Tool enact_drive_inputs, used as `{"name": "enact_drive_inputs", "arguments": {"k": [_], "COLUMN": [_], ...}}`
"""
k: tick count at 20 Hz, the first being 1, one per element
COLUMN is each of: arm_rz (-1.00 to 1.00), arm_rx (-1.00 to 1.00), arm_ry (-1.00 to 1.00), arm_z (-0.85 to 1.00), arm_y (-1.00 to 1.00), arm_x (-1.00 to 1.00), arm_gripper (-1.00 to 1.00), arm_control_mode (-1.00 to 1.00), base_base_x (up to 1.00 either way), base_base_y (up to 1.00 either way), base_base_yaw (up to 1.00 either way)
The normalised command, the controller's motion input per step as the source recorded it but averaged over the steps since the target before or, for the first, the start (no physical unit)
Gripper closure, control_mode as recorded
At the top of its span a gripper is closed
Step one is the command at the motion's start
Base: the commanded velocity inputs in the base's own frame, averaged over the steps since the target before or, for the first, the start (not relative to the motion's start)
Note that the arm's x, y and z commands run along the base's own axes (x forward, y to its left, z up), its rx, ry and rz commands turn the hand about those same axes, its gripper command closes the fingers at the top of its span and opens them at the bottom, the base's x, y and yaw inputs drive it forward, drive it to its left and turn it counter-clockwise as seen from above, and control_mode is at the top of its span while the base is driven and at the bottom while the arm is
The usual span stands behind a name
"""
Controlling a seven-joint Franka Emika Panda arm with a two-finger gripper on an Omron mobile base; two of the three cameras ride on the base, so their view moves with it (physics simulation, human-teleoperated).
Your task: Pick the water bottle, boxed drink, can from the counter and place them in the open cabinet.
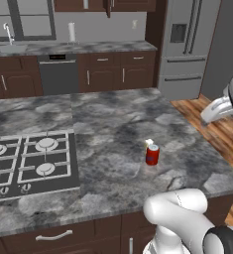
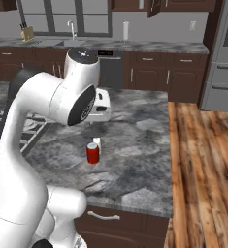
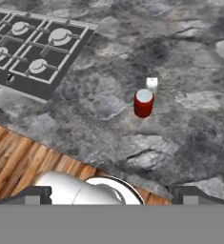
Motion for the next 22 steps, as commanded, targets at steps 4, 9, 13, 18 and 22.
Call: {"name": "enact_drive_inputs", "arguments": {"k": [4, 9, 13, 18, 22], "arm_rz": [0.42, 0.50, 0.48, 0.31, 0.06], "arm_rx": [0.14, 0.18, 0.17, 0.04, 0.00], "arm_ry": [0.00, 0.00, -0.01, -0.07, -0.18], "arm_z": [-0.27, -0.32, -0.28, -0.13, -0.42], "arm_y": [0.00, 0.01, 0.06, 0.00, -0.06], "arm_x": [0.20, 0.15, 0.11, 0.03, 0.00], "arm_gripper": [-1.00, -1.00, -1.00, -1.00, -1.00], "arm_control_mode": [-1.00, -1.00, -1.00, -1.00, -1.00], "base_base_x": [0.00, 0.00, 0.00, 0.00, 0.00], "base_base_y": [0.00, 0.00, 0.00, 0.00, 0.00], "base_base_yaw": [0.00, 0.00, 0.00, 0.00, 0.00]}}
